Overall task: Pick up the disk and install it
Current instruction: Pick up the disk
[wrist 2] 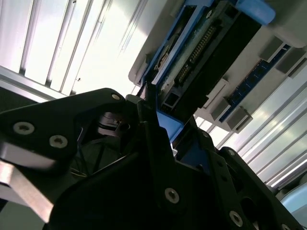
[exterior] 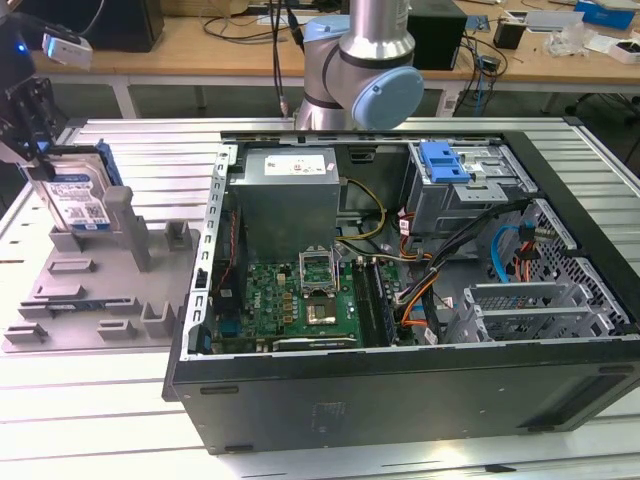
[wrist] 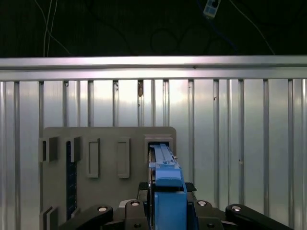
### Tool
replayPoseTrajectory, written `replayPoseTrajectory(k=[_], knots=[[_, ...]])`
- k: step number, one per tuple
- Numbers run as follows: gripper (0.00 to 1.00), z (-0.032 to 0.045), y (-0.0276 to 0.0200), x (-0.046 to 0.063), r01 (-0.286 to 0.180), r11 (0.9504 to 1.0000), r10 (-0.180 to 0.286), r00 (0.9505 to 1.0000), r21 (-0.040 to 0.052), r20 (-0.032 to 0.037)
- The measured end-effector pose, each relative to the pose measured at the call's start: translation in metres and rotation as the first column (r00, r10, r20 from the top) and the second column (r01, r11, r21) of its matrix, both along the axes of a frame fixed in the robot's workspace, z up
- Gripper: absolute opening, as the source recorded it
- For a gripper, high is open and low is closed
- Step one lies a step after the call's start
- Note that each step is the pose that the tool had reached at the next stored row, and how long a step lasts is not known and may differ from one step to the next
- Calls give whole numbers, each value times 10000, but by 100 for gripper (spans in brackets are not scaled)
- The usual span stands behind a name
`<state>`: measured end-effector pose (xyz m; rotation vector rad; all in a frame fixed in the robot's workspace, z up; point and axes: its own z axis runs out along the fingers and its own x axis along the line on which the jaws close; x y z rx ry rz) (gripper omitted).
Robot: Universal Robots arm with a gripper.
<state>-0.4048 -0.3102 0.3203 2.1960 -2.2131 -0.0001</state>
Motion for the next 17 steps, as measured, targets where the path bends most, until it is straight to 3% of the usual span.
replayPoseTrajectory(k=[12, 17], knots=[[36, 207, 0, 2, 0, 10000, 0, 10000, 0, 0], [36, 327, 0, 9, 0, 10000, 0, 10000, 1, -1]])
